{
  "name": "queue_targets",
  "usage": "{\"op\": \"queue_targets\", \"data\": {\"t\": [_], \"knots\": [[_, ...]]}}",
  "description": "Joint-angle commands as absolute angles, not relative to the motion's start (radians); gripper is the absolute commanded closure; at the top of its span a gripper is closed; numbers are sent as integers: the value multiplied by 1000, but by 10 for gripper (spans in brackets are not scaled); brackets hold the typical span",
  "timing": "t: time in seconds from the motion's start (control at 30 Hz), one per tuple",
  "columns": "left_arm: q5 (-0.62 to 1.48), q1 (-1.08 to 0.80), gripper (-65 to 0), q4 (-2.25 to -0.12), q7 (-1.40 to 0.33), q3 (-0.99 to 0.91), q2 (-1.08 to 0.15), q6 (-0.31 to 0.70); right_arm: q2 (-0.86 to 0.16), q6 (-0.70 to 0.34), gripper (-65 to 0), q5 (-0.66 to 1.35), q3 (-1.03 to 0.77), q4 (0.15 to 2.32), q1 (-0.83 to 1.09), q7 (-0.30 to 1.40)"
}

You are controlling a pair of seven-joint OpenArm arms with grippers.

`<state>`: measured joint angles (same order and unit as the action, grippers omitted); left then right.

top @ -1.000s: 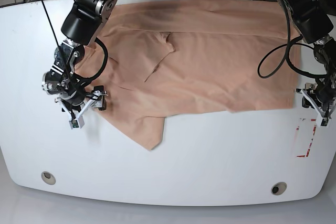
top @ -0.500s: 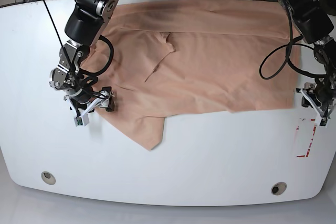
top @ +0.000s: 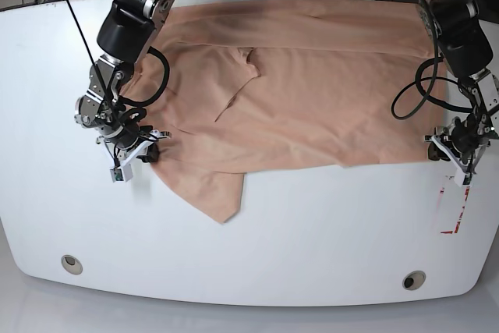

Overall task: Fold the T-shirt properly
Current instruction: 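Move both grippers to the shirt's hem edge and grasp it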

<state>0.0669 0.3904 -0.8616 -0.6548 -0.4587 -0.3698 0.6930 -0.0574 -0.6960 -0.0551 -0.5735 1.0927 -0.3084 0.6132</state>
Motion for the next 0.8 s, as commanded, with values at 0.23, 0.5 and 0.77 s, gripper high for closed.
{"op": "queue_targets", "data": {"t": [0.23, 0.5, 0.77], "knots": [[87, 438, -408, -814, -601, -450, -384, 619, -61, -698, -3, -70, -570, 1101, -321, 639], [85, 435, -407, -808, -602, -449, -383, 618, -61, -698, -3, -70, -570, 1101, -321, 639], [90, 427, -193, -806, -604, -348, -381, 619, -61, -698, -3, -70, -570, 1102, -325, 639]]}}
